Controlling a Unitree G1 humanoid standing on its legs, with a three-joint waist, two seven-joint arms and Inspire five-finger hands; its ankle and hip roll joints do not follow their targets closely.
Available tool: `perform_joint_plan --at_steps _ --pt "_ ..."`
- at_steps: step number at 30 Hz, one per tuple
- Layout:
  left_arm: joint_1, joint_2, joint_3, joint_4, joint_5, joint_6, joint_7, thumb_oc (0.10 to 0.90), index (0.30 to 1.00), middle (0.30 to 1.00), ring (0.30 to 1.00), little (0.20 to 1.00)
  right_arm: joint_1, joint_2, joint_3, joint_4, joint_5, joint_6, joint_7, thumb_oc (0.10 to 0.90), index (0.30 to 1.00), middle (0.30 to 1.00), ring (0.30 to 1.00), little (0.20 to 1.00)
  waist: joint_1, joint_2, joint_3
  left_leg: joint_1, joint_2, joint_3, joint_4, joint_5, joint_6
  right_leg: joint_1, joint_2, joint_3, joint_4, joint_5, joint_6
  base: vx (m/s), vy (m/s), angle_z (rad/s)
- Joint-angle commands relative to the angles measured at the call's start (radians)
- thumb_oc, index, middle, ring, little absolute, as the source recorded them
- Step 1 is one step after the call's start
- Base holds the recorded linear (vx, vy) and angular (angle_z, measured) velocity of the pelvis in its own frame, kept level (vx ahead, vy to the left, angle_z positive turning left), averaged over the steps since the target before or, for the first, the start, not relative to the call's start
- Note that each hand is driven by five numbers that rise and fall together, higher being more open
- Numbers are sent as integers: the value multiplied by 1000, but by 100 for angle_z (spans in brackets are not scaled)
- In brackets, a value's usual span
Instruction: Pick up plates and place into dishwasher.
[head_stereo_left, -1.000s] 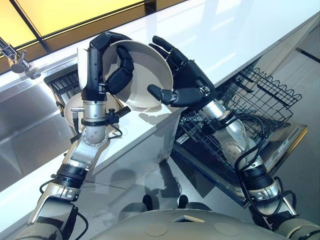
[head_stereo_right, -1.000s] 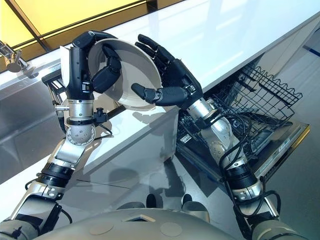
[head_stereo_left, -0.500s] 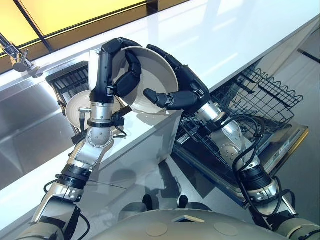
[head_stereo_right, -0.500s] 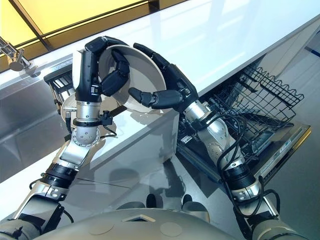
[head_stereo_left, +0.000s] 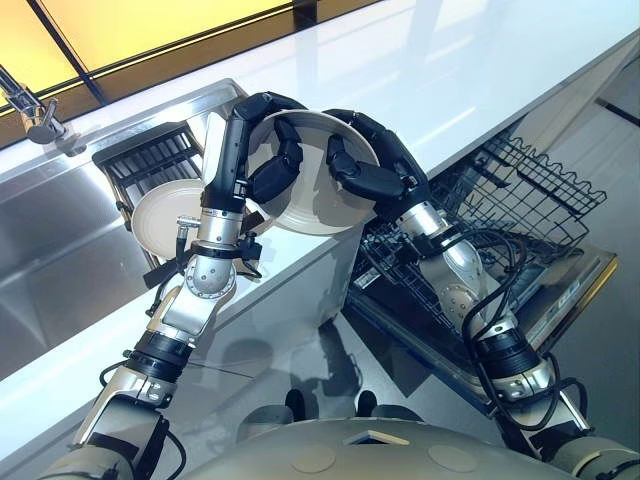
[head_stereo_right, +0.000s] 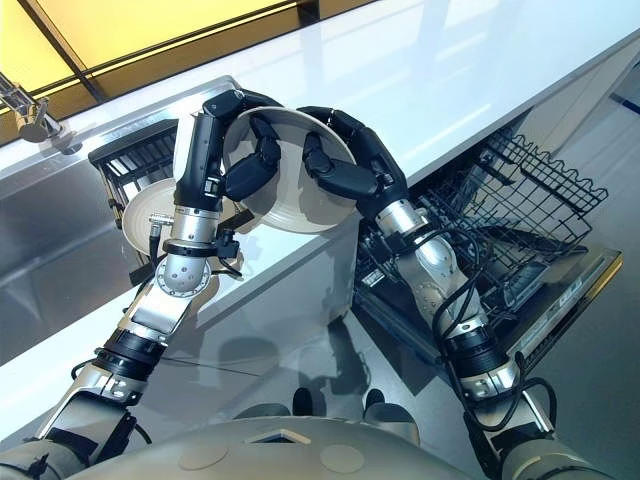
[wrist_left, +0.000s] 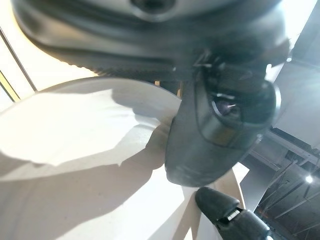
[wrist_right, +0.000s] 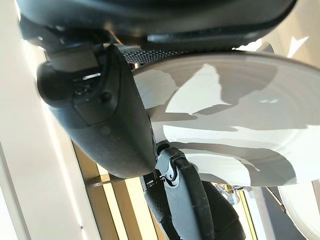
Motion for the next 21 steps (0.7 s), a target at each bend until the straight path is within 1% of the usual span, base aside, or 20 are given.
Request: perform_joint_plan --at_steps 1,5,8,9,10,11,12,14,21 --pt "-118 -16 -37 -96 -13 -172 45 100 300 300 300 200 -84 46 -20 -70 86 -95 63 100 300 300 300 200 6 15 -78 12 -19 -4 15 -102 -1 -17 53 -40 95 -128 12 0 0 0" --pt "-127 -12 -38 -103 15 -168 75 100 300 300 300 200 -78 45 -19 -59 83 -85 67 100 300 300 300 200 5 15 -78 13 -19 -7 15 -101 -1 -15 53 -40 96 -130 11 3 0 3" --pt "-128 -6 -29 -104 23 -171 93 100 300 300 300 200 -71 40 -21 -54 82 -63 73 100 300 300 300 200 3 15 -78 14 -19 -9 13 -101 -1 -15 52 -41 99 -132 10 2 0 1" --pt "-128 -6 -28 -106 24 -168 94 100 300 300 300 200 -68 39 -20 -52 75 -59 75 127 324 324 324 227 3 15 -79 14 -19 -10 13 -101 -1 -15 52 -42 99 -132 10 0 0 0" --pt "-126 -5 -26 -108 25 -168 97 100 300 300 300 200 -65 36 -19 -47 69 -47 87 300 472 472 472 400 3 15 -79 14 -19 -11 13 -101 -1 -15 52 -43 99 -133 10 0 0 0" --pt "-123 -5 -23 -109 26 -169 97 100 300 300 300 200 -62 31 -18 -46 62 -38 95 558 693 693 693 658 3 14 -79 14 -19 -12 13 -100 -2 -15 52 -43 99 -133 10 0 0 0" --pt "-121 -5 -22 -112 29 -167 99 100 300 300 300 200 -61 27 -16 -45 56 -28 99 800 900 900 900 900 4 14 -79 14 -19 -13 13 -100 -2 -15 52 -43 98 -132 11 0 0 0" --pt "-115 3 -13 -113 29 -172 101 100 300 300 300 200 -61 11 -16 -39 54 -11 119 800 900 900 900 900 4 13 -79 13 -19 -13 13 -99 -3 -15 52 -43 98 -132 10 0 0 0" --pt "-115 14 2 -101 17 -174 123 100 300 300 300 200 -73 -15 -10 -29 57 17 163 800 900 900 900 900 5 10 -79 15 -17 -11 11 -99 -7 -10 51 -46 89 -129 11 0 0 0"
